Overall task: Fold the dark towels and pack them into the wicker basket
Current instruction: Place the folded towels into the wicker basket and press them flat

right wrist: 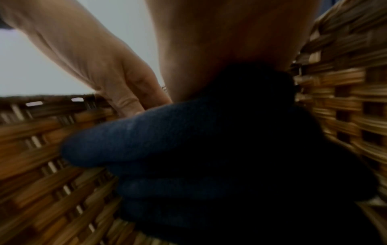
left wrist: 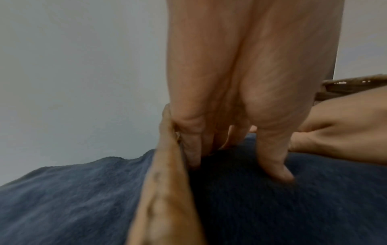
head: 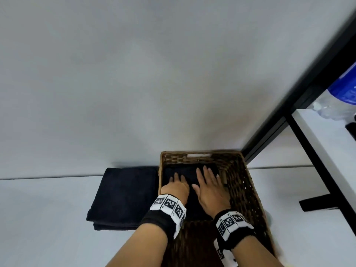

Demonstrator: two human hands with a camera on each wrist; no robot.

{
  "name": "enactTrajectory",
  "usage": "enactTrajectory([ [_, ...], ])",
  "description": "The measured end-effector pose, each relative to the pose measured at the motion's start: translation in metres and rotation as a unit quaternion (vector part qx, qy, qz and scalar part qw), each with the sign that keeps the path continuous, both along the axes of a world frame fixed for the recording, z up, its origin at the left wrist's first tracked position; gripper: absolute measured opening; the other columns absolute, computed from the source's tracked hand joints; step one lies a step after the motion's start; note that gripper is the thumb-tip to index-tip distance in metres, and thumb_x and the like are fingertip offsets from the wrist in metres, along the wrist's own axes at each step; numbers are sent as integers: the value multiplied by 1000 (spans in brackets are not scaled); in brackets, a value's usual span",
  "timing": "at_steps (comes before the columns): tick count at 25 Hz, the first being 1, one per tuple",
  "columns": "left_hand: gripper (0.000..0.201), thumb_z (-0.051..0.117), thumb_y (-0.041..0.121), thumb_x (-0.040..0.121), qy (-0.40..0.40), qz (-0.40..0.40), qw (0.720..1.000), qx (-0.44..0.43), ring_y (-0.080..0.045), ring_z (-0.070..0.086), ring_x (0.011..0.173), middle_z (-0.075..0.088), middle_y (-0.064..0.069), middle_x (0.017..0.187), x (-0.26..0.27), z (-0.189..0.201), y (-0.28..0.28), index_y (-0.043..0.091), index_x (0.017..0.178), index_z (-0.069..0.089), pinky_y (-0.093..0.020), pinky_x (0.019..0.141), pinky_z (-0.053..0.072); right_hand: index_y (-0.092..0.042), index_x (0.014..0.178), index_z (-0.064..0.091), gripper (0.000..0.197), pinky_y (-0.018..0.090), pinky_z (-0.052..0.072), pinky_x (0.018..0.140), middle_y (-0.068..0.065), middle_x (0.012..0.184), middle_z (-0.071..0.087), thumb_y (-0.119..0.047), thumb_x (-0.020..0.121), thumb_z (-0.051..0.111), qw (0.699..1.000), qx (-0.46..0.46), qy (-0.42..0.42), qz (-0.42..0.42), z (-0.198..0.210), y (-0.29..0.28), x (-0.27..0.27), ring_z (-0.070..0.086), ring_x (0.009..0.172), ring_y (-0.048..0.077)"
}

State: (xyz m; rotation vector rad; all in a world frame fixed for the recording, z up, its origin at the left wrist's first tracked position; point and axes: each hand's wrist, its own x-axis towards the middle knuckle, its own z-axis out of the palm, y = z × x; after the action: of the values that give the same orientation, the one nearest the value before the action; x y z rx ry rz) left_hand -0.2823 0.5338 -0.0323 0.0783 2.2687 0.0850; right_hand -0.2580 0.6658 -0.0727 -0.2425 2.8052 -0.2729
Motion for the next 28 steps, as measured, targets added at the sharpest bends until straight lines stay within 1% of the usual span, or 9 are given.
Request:
enactTrajectory([
  [3,64,32,15,103,3,2,1000,-14,-29,-2,149,-12,-13,161,-6,-5,7,8,153,-6,-47,118,17,-17,154,3,109,40,-2,119,8,163,3,-62,66,-43,1000,9,-15,-11,-17,-2,-8,-1,150,22],
  [5,60,33,15,103,12,8,1000,-9,-31,5,149,-4,-15,161,-6,4,7,7,154,3,-47,117,19,-18,154,3,82,42,1,121,7,163,3,-59,87,-20,999,11,-38,-13,-15,-4,-13,-1,150,22],
  [7,50,44,15,99,67,19,996,53,-34,32,139,28,-17,153,-6,18,0,8,147,31,-47,111,34,-20,155,3,60,44,2,121,4,163,1,-48,101,8,997,30,-73,-15,-8,-1,-16,-2,150,21],
  [10,31,50,16,95,259,96,937,215,-29,58,114,62,-10,124,0,49,-44,14,124,60,-39,96,47,-21,153,18,56,48,14,118,5,161,16,-41,102,30,995,29,-84,-42,20,-5,-24,14,148,25],
  [13,27,50,18,93,385,183,892,154,-34,58,106,61,-13,114,4,63,-111,13,117,60,-42,87,48,-16,136,49,40,39,38,103,7,139,50,-26,97,44,987,-90,88,-94,68,-40,-20,48,127,26],
  [15,42,54,27,92,297,268,915,43,-37,49,117,50,-15,127,13,55,-157,14,130,46,-46,92,45,-16,122,60,30,37,43,95,5,121,60,-21,97,44,967,-200,147,-62,99,-84,-11,56,112,24],
  [18,65,62,38,85,131,325,936,23,-37,51,121,49,-18,134,27,40,-193,11,136,32,-41,97,44,-15,122,59,30,37,46,95,6,118,64,-19,97,42,973,-229,28,14,107,-152,6,59,110,25],
  [24,54,69,34,80,143,368,916,74,-30,60,111,62,-11,121,28,40,-204,10,125,51,-28,79,44,-9,136,45,42,40,44,100,16,131,53,-14,94,46,979,-121,-162,7,66,-193,25,51,122,34],
  [28,50,66,34,81,137,368,917,71,-28,54,117,61,-10,122,33,34,-207,13,125,51,-30,91,41,-9,138,43,45,40,41,105,16,134,48,-8,93,41,978,-134,-159,-5,58,-192,30,48,125,32],
])
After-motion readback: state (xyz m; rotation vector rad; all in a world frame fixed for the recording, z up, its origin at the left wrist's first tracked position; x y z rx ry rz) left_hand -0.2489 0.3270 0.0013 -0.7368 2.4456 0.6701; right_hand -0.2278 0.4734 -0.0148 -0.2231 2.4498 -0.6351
